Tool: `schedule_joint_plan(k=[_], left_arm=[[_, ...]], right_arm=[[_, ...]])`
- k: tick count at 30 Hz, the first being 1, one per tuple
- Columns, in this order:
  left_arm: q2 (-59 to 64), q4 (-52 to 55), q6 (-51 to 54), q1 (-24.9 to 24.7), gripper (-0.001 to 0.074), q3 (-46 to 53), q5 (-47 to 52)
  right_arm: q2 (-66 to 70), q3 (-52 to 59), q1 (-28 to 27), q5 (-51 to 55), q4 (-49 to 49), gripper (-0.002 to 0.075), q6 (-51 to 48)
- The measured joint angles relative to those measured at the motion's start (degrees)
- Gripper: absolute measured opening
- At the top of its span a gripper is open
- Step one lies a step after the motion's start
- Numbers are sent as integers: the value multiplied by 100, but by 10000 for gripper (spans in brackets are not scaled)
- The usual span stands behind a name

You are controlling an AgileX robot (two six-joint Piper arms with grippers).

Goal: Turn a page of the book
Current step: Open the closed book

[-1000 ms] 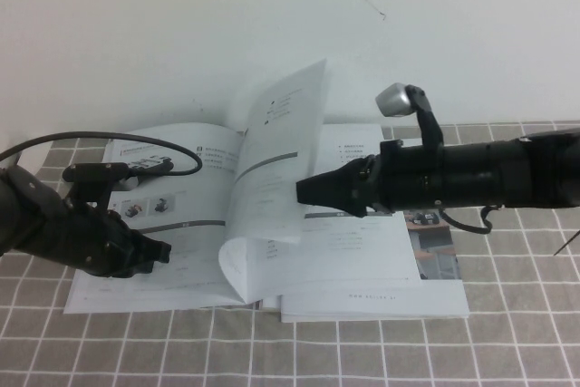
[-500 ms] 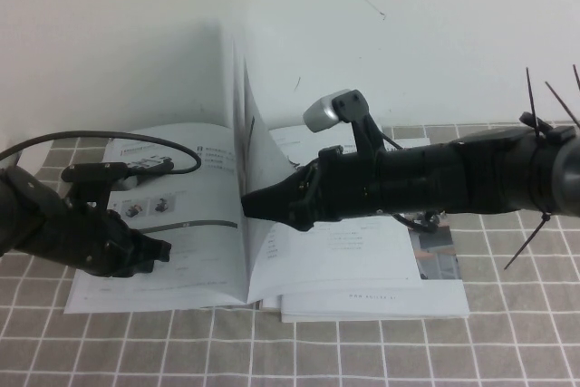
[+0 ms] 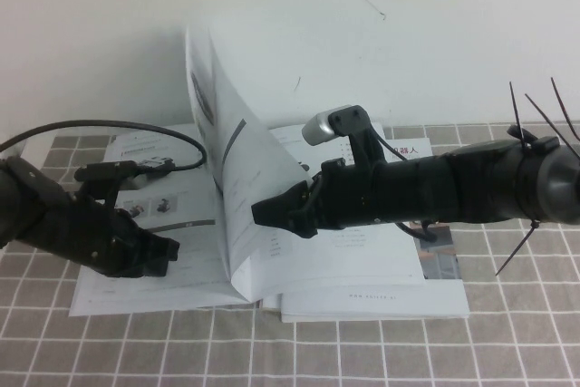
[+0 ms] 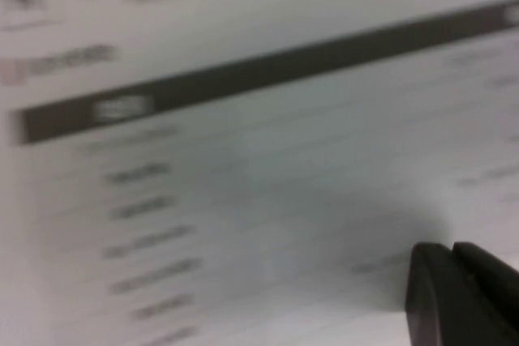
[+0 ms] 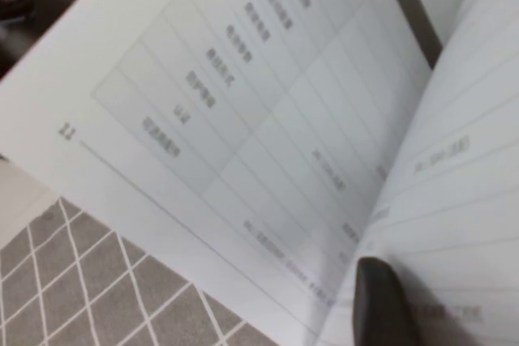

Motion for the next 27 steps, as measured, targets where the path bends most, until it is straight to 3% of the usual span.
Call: schedule_joint_plan(k=[6,16,22,27], left_arm=[[-750,-13,46,-23,-4,-376,675],[-2239,-195,46,-23,-4,-1831,1455],[-2273,-198,46,-23,-4,-2078,1733],[-1746,96,46,-23,-4,-2078,1742]], right_arm=[[0,0,0,-12,15,324,-9],[0,0,0,-55,25,324,-9],[0,0,0,-275,25,324,121],[-167,0,-151,-763,-511,324,845]])
